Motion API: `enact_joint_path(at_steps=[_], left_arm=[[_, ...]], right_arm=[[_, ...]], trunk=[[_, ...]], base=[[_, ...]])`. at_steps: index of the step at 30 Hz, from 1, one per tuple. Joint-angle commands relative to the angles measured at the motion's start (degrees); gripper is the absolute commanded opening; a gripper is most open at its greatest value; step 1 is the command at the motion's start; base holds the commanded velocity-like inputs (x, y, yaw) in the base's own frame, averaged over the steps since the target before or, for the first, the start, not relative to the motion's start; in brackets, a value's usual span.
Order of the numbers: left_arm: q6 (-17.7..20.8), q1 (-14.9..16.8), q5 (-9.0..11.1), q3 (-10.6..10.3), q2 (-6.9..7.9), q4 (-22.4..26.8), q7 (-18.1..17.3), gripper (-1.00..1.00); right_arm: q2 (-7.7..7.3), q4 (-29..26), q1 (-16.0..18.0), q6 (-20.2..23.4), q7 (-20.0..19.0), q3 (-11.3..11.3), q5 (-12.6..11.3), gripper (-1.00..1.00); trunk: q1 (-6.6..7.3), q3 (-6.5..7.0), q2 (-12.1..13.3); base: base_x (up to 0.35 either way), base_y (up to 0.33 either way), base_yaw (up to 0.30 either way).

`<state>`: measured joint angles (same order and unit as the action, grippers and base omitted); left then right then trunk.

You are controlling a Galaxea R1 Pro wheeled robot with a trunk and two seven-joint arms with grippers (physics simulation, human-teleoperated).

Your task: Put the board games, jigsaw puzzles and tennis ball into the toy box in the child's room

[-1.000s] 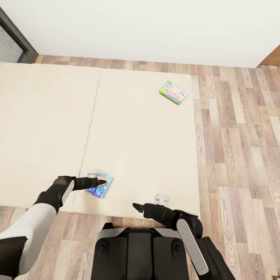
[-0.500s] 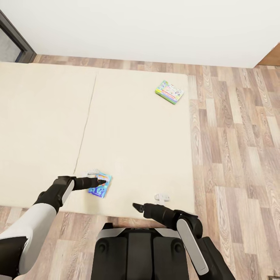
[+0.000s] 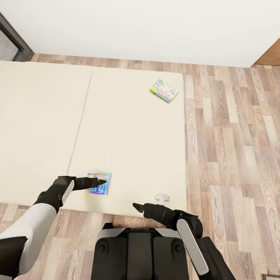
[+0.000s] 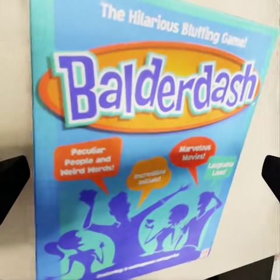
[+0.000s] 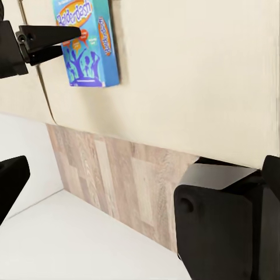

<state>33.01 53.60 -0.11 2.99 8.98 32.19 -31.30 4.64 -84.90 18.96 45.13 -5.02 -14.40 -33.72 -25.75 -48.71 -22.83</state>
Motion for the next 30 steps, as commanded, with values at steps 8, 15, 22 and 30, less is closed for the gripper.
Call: enact_joint_path(at_steps=[8, 15, 22, 30], left_arm=[[0.5, 0.0, 0.0, 0.3, -0.01, 0.1, -0.2, 1.00], [0.5, 0.0, 0.0, 0.3, -0.04, 0.1, -0.3, 1.00], [0.5, 0.0, 0.0, 0.3, -0.09, 0.1, -0.3, 1.00], [0.5, 0.0, 0.0, 0.3, -0.06, 0.1, -0.3, 1.00]], right_arm=[[0.02, 0.0, 0.0, 0.3, -0.3, 0.1, 0.3, 1.00], [0.01, -0.1, 0.0, 0.3, -0.3, 0.1, 0.3, 1.00], [0.01, -0.1, 0.0, 0.3, -0.3, 0.1, 0.3, 1.00], [0.01, -0.1, 0.0, 0.3, -0.3, 0.1, 0.3, 1.00]], trunk=[[-0.03, -0.06, -0.1], [-0.03, -0.06, -0.1], [-0.03, -0.06, -0.1], [-0.03, -0.06, -0.1]], base=[[-0.004, -0.090, 0.000], [0.000, -0.011, 0.000], [0.000, -0.050, 0.000], [0.000, -0.129, 0.000]])
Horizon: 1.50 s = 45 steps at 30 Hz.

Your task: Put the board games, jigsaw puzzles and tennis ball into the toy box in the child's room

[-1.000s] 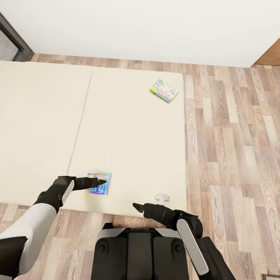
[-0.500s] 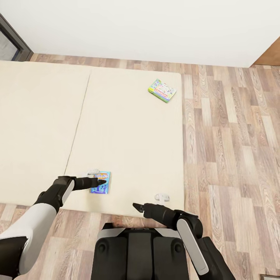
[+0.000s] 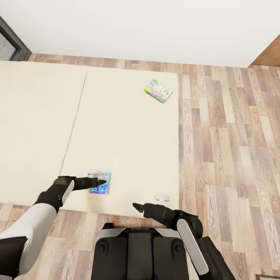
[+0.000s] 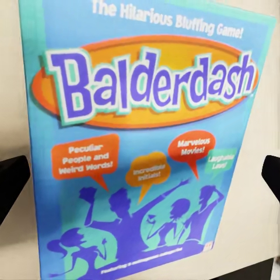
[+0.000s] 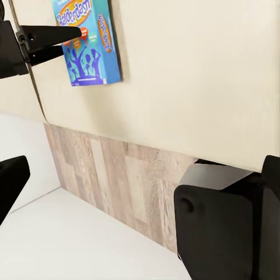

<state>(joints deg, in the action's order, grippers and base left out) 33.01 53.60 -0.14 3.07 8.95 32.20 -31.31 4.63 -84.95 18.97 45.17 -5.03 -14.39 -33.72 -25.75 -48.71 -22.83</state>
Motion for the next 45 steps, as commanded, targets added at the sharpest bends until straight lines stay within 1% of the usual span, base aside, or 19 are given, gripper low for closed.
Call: enact_joint_path(at_steps=[1, 15, 23, 33, 45], left_arm=[[0.5, 0.0, 0.0, 0.3, -0.02, 0.1, -0.2, 1.00], [0.5, 0.0, 0.0, 0.3, -0.06, 0.1, -0.2, 1.00], [0.5, 0.0, 0.1, 0.3, -0.03, 0.1, -0.2, 1.00], [0.5, 0.0, 0.1, 0.3, -0.03, 0.1, -0.3, 1.00], [0.6, 0.0, 0.1, 0.2, 0.01, 0.1, -0.3, 1.00]], right_arm=[[0.03, 0.0, 0.0, 0.3, -0.3, 0.1, 0.3, 1.00], [-0.02, 0.0, 0.0, 0.3, -0.3, 0.1, 0.3, 1.00], [-0.01, 0.0, 0.0, 0.3, -0.3, 0.1, 0.3, 1.00], [-0.03, 0.0, 0.0, 0.3, -0.3, 0.1, 0.3, 1.00], [-0.04, 0.0, 0.0, 0.3, -0.3, 0.1, 0.3, 1.00]], trunk=[[-0.03, -0.06, -0.1], [-0.03, -0.06, -0.1], [-0.03, -0.06, -0.1], [-0.03, -0.06, -0.1], [-0.03, -0.06, -0.1]], base=[[0.000, -0.032, 0.000], [0.000, -0.053, 0.000], [0.000, -0.160, 0.000], [0.000, -0.030, 0.000], [0.000, -0.148, 0.000]])
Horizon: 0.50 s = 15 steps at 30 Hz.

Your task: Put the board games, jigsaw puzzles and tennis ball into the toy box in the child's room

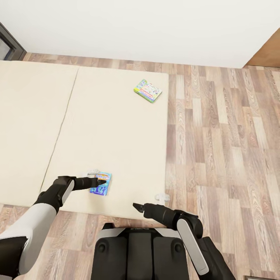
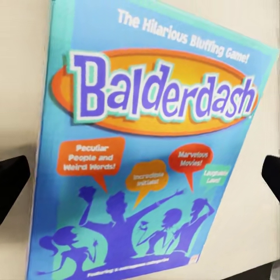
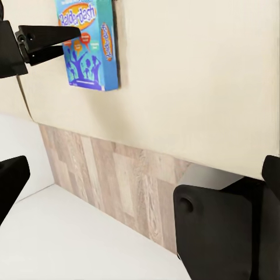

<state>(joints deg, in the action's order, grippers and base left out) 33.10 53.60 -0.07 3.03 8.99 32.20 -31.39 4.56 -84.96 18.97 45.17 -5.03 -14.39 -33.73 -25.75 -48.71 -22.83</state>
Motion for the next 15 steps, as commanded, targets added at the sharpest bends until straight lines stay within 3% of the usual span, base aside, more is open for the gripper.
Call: enact_joint_path(at_steps=[1, 15], left_arm=[[0.5, 0.0, 0.0, 0.2, -0.03, 0.1, -0.2, 1.00], [0.5, 0.0, 0.0, 0.2, -0.02, 0.1, -0.3, 1.00]], right_arm=[[0.02, 0.0, 0.0, 0.3, -0.3, 0.1, 0.3, 1.00], [0.03, 0.0, -0.2, 0.3, -0.9, 0.1, 0.3, 1.00]], trunk=[[-0.03, -0.06, -0.1], [-0.03, -0.06, -0.1]], base=[[0.000, -0.054, 0.000], [0.000, -0.071, 0.000]])
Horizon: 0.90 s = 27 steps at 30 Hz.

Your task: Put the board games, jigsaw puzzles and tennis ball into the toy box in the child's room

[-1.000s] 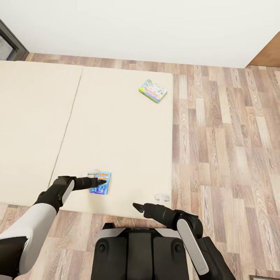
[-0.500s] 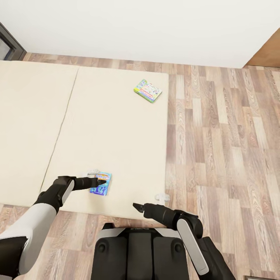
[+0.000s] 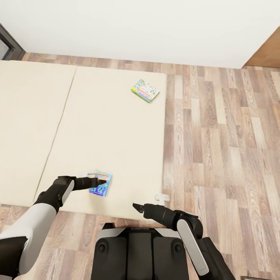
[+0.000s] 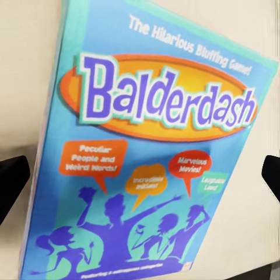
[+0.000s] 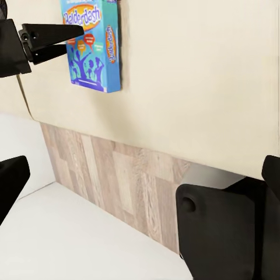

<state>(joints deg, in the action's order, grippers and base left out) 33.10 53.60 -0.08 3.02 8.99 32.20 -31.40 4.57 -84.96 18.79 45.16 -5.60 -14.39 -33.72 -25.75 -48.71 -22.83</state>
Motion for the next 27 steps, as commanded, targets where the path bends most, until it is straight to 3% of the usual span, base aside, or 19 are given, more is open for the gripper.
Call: enact_joint_path(at_steps=[1, 27], left_arm=[[0.5, 0.0, 0.0, 0.2, -0.03, 0.1, -0.2, 1.00], [0.5, 0.0, 0.0, 0.3, -0.10, 0.1, -0.2, 1.00]], right_arm=[[0.02, 0.0, 0.0, 0.2, -0.5, 0.1, 0.3, 1.00], [0.00, 0.0, 0.0, 0.3, -0.9, 0.1, 0.3, 1.00]], trunk=[[-0.03, -0.06, -0.1], [-0.03, -0.06, -0.1]], base=[[0.000, -0.152, 0.000], [0.000, -0.127, 0.000]])
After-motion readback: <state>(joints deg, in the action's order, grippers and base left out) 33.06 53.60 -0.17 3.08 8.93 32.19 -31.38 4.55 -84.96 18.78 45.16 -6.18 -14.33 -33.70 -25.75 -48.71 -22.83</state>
